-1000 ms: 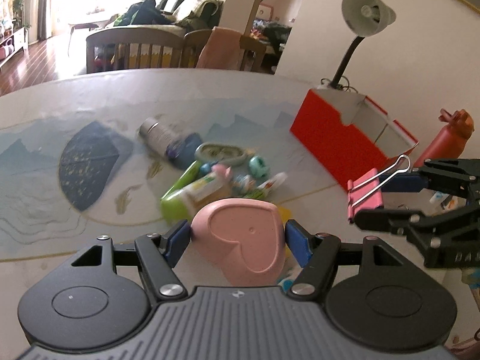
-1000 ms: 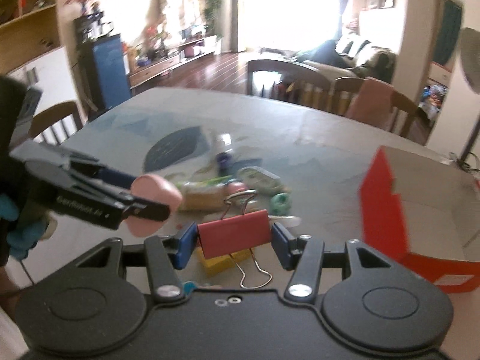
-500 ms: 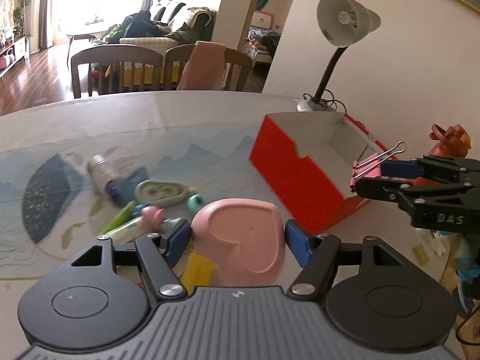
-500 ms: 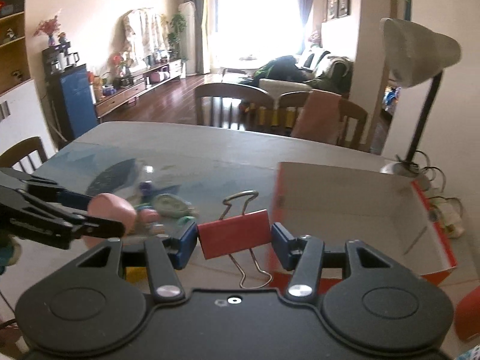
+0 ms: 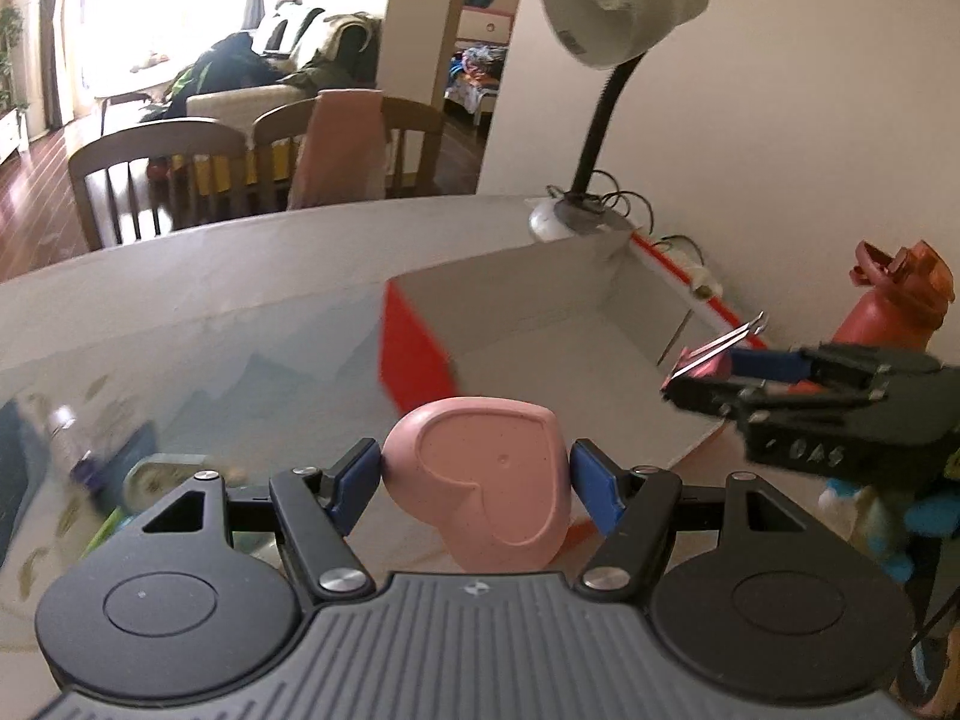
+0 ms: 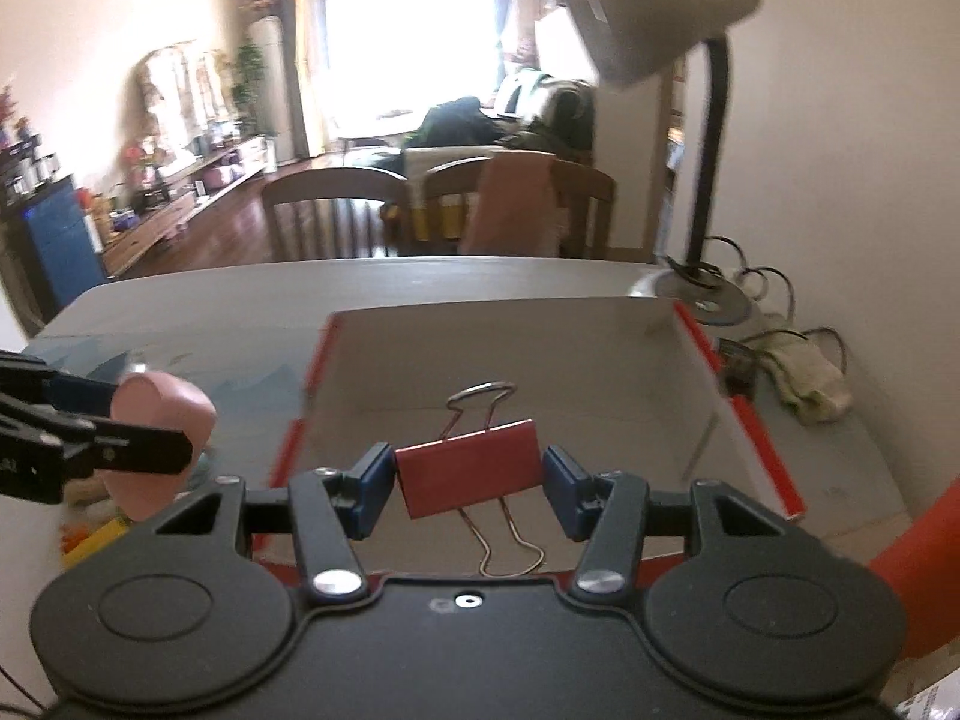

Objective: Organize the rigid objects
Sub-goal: 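Carry the heart sponge and binder clip into the red shoebox with both tools, then release the heart sponge with the left tool while the right tool releases the clip, then withdraw both tools from the box back to the pile, then grasp the yellow box with the left tool while the right tool grasps the blue-white keychain, then carry the yellow box and keychain over the red shoebox with both tools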

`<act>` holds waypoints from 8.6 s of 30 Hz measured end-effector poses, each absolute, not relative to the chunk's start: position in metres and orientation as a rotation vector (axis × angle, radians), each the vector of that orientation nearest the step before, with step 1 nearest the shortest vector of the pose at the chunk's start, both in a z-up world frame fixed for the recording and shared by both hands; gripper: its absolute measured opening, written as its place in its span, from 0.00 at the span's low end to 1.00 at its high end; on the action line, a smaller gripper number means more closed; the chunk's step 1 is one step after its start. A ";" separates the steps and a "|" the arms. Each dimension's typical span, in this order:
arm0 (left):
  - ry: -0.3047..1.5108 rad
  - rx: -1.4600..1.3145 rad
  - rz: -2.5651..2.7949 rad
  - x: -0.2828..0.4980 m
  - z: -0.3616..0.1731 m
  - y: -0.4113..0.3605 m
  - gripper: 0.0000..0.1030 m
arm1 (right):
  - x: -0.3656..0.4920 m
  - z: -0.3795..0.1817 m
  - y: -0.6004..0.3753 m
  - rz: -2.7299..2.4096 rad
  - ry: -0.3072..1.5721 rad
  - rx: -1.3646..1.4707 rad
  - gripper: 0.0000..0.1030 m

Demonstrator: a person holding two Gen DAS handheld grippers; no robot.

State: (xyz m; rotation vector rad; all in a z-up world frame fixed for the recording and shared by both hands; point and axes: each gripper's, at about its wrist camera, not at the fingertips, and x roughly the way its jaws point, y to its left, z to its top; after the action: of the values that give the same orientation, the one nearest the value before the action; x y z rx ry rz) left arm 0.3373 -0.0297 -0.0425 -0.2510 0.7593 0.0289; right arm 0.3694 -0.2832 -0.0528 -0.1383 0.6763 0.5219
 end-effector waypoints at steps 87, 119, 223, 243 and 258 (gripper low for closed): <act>0.917 -0.223 0.089 0.432 -0.045 -0.071 0.68 | 0.388 -0.047 -0.287 0.569 0.847 -0.158 0.75; 0.786 -0.230 0.063 0.210 -0.042 0.049 0.81 | 0.219 -0.056 -0.156 0.736 0.788 -0.141 0.96; 0.937 -0.220 0.039 0.249 -0.120 0.036 0.28 | 0.229 -0.046 -0.212 0.570 0.772 -0.065 0.54; 0.870 -0.246 -0.027 0.345 -0.054 -0.011 0.28 | 0.369 -0.028 -0.285 0.473 0.757 -0.014 0.54; 0.902 -0.168 -0.058 0.438 -0.052 -0.078 0.28 | 0.457 -0.067 -0.300 0.422 0.836 -0.059 0.54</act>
State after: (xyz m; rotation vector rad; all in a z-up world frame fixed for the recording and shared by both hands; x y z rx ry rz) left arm 0.4383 -0.0775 -0.0516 -0.1680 0.9023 -0.0578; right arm 0.4566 -0.2998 -0.0670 -0.0591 0.8357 0.4221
